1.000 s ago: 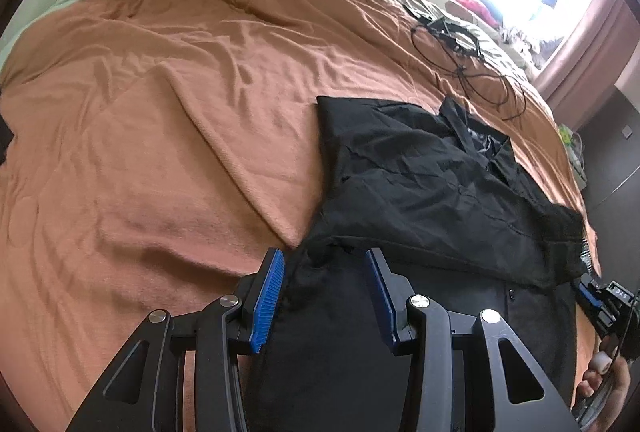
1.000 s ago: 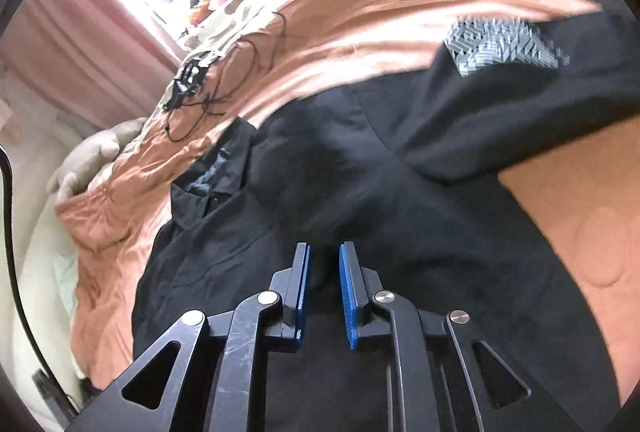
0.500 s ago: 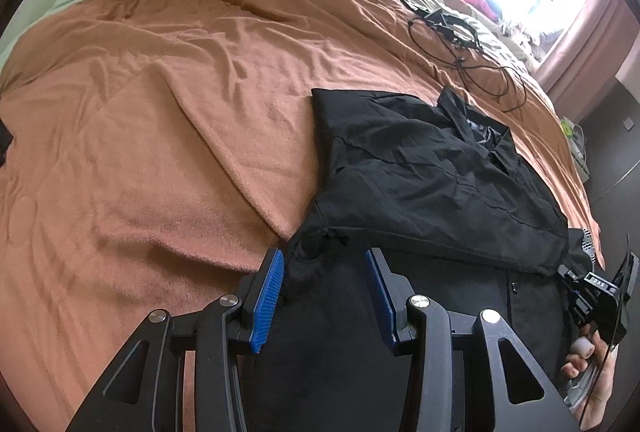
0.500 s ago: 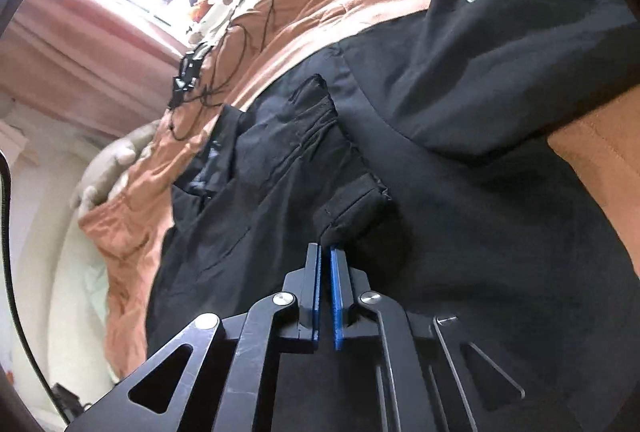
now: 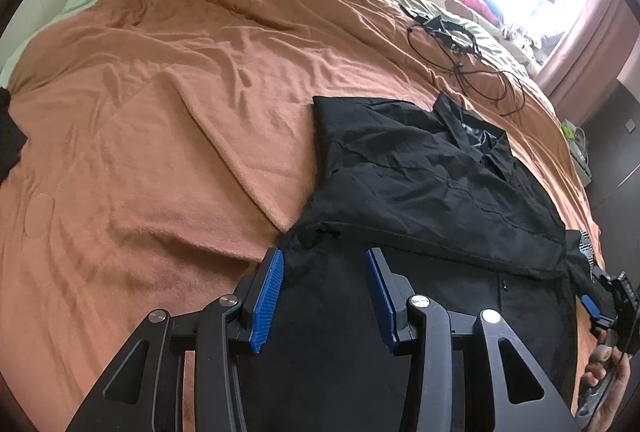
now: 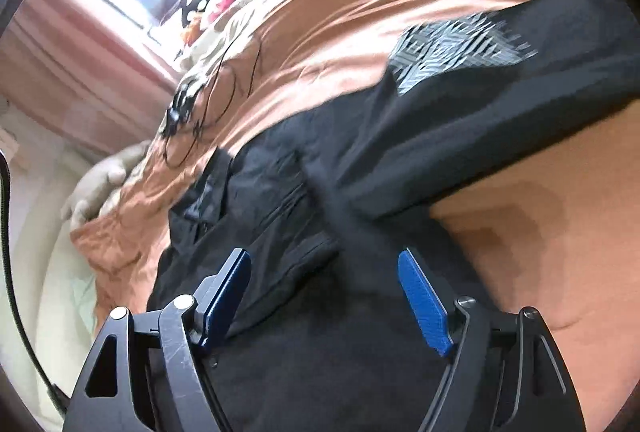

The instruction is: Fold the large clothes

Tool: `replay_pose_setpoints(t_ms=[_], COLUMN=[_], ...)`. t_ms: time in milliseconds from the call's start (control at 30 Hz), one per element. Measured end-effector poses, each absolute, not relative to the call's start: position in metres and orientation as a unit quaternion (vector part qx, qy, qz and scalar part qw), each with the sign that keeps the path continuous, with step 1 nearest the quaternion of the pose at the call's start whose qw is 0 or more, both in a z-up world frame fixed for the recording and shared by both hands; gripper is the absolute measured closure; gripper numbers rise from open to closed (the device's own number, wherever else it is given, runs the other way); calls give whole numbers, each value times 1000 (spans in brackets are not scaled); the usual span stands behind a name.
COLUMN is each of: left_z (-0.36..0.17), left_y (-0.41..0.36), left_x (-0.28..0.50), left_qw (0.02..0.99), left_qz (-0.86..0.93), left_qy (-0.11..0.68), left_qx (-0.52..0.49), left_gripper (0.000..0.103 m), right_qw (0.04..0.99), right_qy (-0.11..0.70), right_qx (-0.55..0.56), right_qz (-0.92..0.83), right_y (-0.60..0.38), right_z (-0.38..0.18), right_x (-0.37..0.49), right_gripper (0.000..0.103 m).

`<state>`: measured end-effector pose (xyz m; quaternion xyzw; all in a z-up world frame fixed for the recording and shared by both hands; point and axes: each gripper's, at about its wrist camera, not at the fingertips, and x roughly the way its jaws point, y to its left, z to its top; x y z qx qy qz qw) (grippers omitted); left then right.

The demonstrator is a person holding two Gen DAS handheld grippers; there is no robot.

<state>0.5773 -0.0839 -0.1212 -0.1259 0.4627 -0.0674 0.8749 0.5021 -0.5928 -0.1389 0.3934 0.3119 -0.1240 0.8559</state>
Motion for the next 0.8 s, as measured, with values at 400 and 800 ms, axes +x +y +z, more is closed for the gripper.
replay_pose_setpoints(t_ms=[400, 800], left_z=[-126, -134], left_y=[-117, -142], left_x=[572, 565], left_qw=[876, 878], left_qz=[-69, -74], left_qy=[467, 469], left_qx=[-99, -53], left_gripper=[47, 35], right_qw=[847, 811], right_qy=[249, 195], right_qx=[412, 470], right_qz=[-225, -289], right_y=[-682, -753], right_z=[-135, -169], right_x=[435, 411], right_gripper=[27, 37])
